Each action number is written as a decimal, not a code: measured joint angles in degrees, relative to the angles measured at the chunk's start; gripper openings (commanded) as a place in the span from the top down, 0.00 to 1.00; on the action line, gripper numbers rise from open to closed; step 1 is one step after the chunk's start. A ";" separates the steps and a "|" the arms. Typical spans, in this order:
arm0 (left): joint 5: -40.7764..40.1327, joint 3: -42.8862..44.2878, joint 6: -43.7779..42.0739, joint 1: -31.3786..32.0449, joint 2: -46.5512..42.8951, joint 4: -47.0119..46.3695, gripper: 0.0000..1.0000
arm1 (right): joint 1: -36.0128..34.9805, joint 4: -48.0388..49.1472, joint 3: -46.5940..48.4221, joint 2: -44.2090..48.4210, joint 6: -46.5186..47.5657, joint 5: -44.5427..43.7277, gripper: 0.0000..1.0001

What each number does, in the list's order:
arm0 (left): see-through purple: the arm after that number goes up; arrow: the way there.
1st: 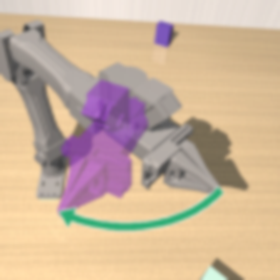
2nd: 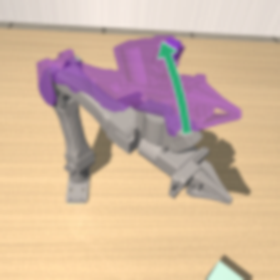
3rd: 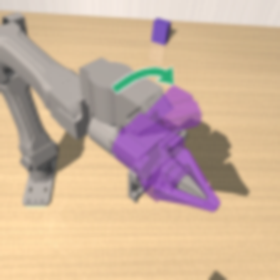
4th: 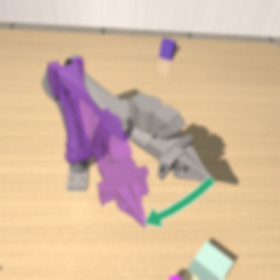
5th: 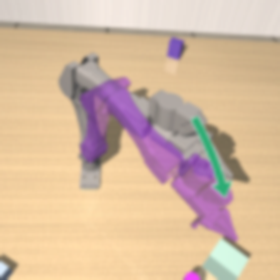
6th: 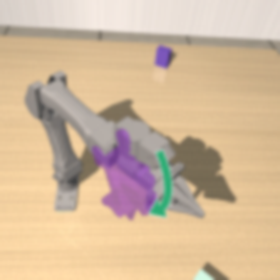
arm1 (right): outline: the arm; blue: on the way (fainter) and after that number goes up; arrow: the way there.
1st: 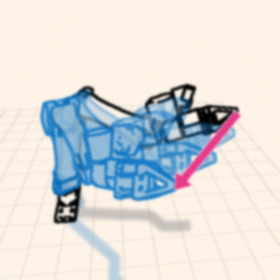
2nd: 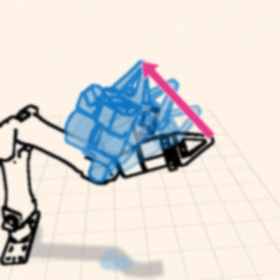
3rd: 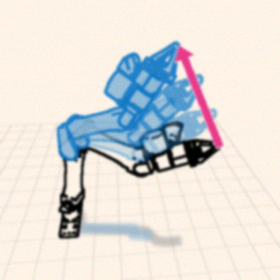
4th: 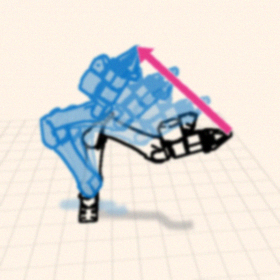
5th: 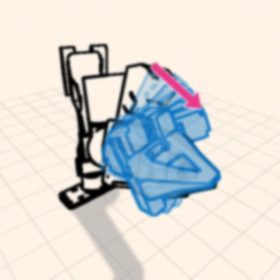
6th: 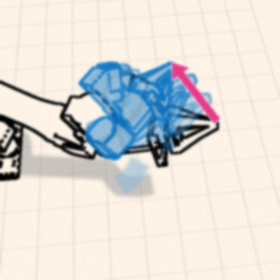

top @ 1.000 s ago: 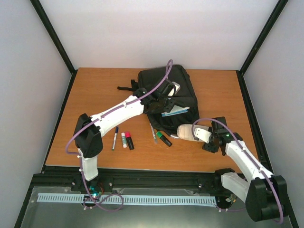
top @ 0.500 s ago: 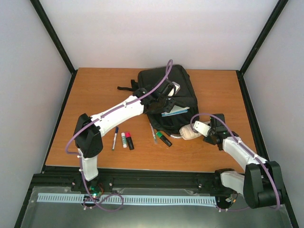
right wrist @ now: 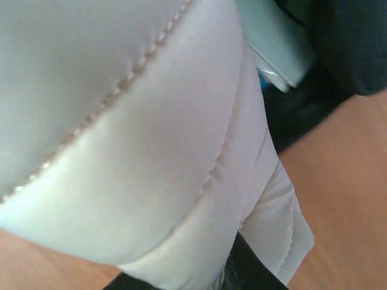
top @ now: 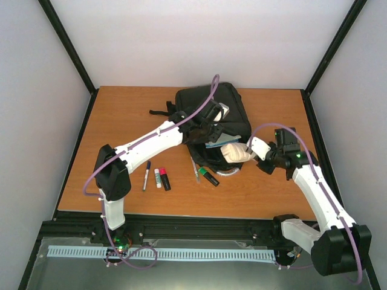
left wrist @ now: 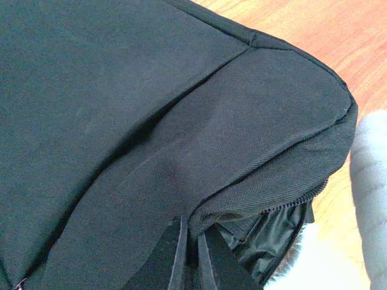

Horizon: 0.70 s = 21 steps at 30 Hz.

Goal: Pack the student bag
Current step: Pick up the stationery from the center of the board, then place the stationery in the student bag.

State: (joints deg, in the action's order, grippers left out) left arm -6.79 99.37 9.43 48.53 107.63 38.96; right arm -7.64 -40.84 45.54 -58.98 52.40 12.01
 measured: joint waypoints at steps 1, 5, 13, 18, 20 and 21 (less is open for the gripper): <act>0.02 0.28 0.00 0.00 0.00 0.15 0.99 | 0.00 -1.75 1.49 -1.01 -1.51 2.29 0.96; 0.00 1.55 0.22 -0.15 0.00 0.79 0.99 | -0.02 -6.88 3.41 -5.90 -7.37 12.63 0.97; -0.52 3.54 0.74 -0.26 0.13 2.05 0.99 | -0.11 -12.20 5.14 -10.34 -11.89 24.35 0.97; -0.59 3.54 1.31 -0.28 0.22 2.03 0.99 | -0.07 -14.64 10.16 -14.23 -14.58 30.51 0.97; -0.63 3.56 1.62 -0.46 0.22 1.86 0.99 | 0.46 -16.57 11.91 -16.00 -15.58 31.76 0.97; -0.63 3.56 1.88 -0.57 0.22 1.77 0.99 | 0.94 -17.64 12.61 -16.70 -16.02 32.39 0.97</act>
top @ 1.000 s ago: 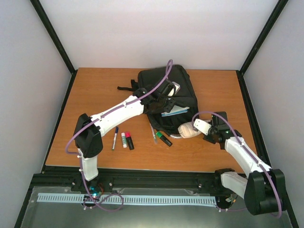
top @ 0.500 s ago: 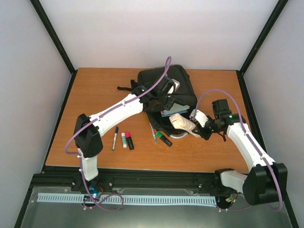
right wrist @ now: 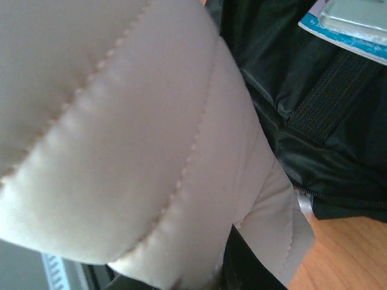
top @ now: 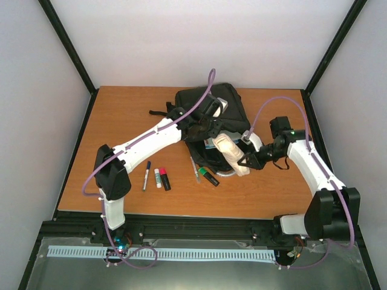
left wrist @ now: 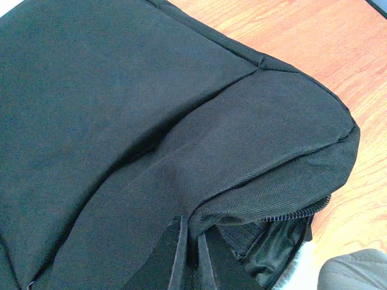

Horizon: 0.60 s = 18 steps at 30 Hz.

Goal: Pack the student bag
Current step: Place the stationery in the student bag.

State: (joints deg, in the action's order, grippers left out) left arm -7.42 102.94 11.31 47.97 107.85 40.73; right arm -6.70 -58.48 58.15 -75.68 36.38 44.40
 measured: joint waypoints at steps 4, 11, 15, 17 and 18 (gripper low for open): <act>-0.44 -0.07 0.92 -0.02 0.00 -0.72 0.99 | 3.80 -4.59 2.62 -2.89 -1.22 3.63 0.97; -1.62 -0.46 2.43 -0.09 0.00 -2.64 0.99 | 5.81 -8.13 5.44 -9.38 -4.83 9.86 0.97; -2.64 -0.44 2.51 -0.07 0.00 -2.97 0.99 | 6.95 -8.26 5.20 -14.34 -7.13 14.58 0.97; -2.75 -0.44 2.51 0.00 0.00 -2.95 0.99 | 10.27 -9.62 5.84 -15.30 -7.39 17.09 0.97; -2.89 -0.44 2.49 0.02 0.00 -2.86 0.99 | 12.55 -10.78 6.62 -15.63 -7.30 18.21 0.97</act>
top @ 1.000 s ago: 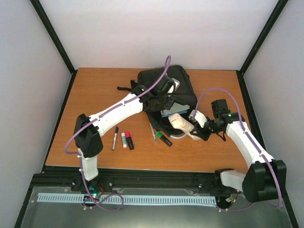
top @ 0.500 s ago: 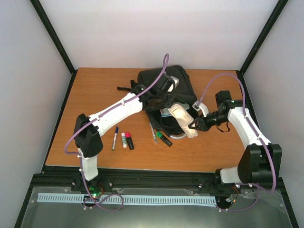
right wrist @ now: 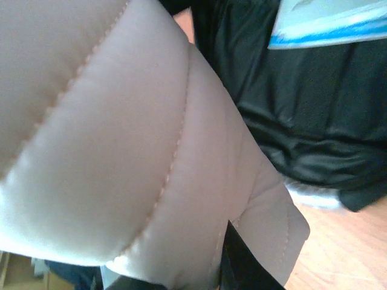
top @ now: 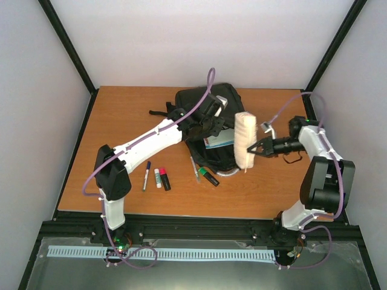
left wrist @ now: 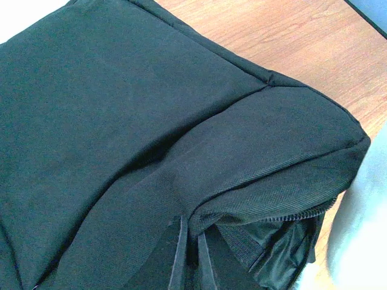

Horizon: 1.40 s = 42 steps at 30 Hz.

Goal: Pack the student bag
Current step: Place the stationery in the student bag.

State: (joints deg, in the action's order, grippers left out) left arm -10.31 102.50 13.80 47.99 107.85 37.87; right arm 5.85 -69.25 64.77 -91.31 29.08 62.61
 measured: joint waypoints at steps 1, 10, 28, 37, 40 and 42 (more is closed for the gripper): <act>-0.09 0.00 0.00 0.02 0.00 -0.02 0.99 | 2.51 -0.98 0.92 -0.33 0.24 0.87 0.97; -2.38 1.86 -0.07 0.09 2.54 -0.52 0.99 | 11.30 3.87 -4.13 2.84 -8.24 3.15 0.97; -3.50 10.73 -0.07 0.07 9.55 -0.92 0.99 | 0.74 10.10 -16.35 5.90 -29.00 2.08 0.97; -2.23 9.99 -0.15 0.07 9.09 -1.18 0.99 | -3.45 8.35 -6.34 -9.01 -27.54 0.85 0.96; -0.96 8.31 -0.55 0.04 8.17 -2.01 0.99 | -6.08 7.58 -0.74 -13.90 -25.55 1.03 0.86; -0.33 7.23 -0.72 0.04 7.54 -2.40 0.99 | -8.00 6.54 2.56 -16.83 -24.30 1.03 0.69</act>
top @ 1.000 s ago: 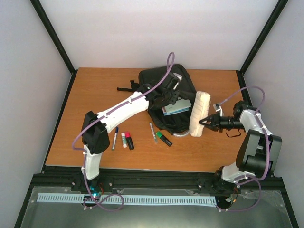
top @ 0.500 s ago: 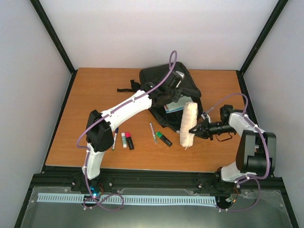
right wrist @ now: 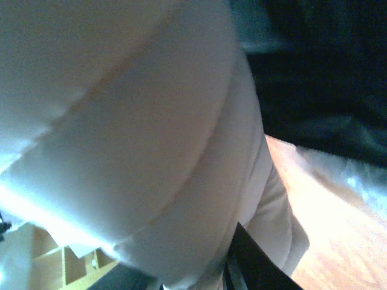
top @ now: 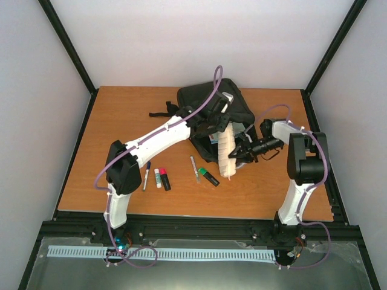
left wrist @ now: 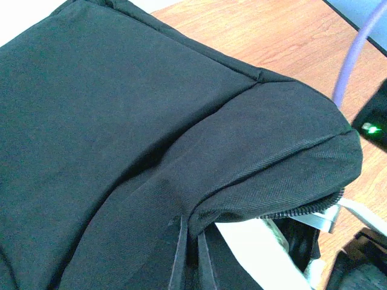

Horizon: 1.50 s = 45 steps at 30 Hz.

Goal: Pack the student bag
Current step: Place the stationery in the student bag.

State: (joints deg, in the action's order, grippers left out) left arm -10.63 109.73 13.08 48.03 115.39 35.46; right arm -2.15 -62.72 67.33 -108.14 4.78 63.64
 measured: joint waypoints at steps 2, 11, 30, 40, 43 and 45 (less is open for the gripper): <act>0.31 -1.01 -0.09 -0.04 -0.72 -0.55 0.99 | -1.38 -1.68 3.34 -2.97 1.11 0.13 0.59; 0.42 -5.40 -0.92 -0.50 -3.63 -2.03 0.99 | -1.86 2.01 7.52 -6.40 3.61 -2.73 0.37; 1.33 -11.72 -4.35 -0.50 -7.04 -4.74 0.99 | -2.86 17.40 -10.14 20.00 11.98 -20.83 0.31; 2.36 -12.13 -4.33 -0.48 -7.21 -5.53 0.99 | -16.94 23.47 -21.22 34.40 26.73 -41.90 0.24; 2.40 -12.13 -4.31 -0.50 -7.23 -5.53 0.99 | -21.31 26.60 -23.89 34.05 27.74 -47.67 0.21; 2.40 -12.13 -4.31 -0.50 -7.23 -5.51 0.99 | -24.02 28.96 -25.88 33.83 28.33 -51.23 0.18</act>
State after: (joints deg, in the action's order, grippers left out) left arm -8.23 97.60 8.78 47.53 108.16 29.95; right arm -26.17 -33.76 41.45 -74.30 33.10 12.40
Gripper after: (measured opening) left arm 0.016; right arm 0.786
